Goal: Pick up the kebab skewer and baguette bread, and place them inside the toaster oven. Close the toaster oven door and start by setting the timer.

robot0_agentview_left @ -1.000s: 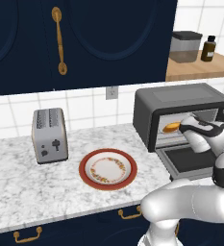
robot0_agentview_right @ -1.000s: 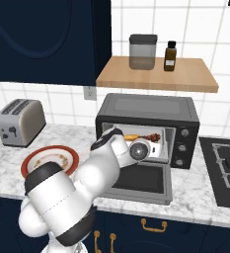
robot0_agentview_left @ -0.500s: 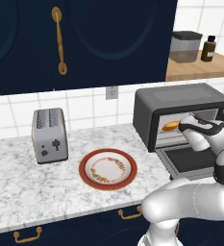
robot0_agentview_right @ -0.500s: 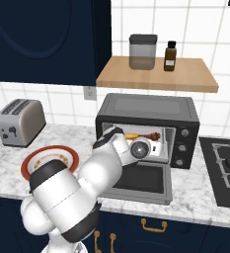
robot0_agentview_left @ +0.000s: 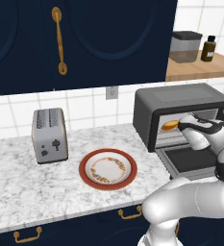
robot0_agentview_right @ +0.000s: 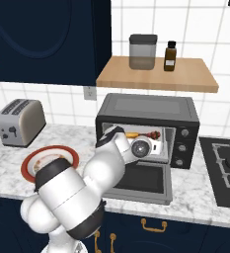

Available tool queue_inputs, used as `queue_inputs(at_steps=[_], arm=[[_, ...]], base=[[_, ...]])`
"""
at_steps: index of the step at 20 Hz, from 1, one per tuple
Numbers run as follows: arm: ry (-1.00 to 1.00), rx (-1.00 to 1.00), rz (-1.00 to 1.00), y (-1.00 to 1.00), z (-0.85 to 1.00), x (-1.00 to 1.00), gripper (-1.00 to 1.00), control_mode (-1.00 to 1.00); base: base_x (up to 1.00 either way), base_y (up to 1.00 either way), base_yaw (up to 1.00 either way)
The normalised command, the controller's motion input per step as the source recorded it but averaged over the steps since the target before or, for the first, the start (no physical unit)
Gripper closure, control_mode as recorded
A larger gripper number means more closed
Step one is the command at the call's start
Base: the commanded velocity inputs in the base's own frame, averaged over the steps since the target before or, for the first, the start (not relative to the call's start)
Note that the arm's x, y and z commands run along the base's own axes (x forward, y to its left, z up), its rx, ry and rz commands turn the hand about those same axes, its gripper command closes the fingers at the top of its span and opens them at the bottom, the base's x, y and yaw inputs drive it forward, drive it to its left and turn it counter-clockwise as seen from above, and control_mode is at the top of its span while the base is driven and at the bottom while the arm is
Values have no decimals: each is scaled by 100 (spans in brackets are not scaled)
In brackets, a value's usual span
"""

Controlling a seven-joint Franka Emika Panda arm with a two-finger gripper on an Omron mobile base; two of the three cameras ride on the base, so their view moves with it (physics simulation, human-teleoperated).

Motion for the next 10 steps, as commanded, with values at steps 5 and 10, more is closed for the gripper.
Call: queue_inputs(at_steps=[5, 10], arm=[[-2, 0, 0, 0, -3, 7, -100, -100], [-2, 0, 0, 0, -3, 7, -100, -100]], base=[[0, 0, 0], [0, 0, 0]])
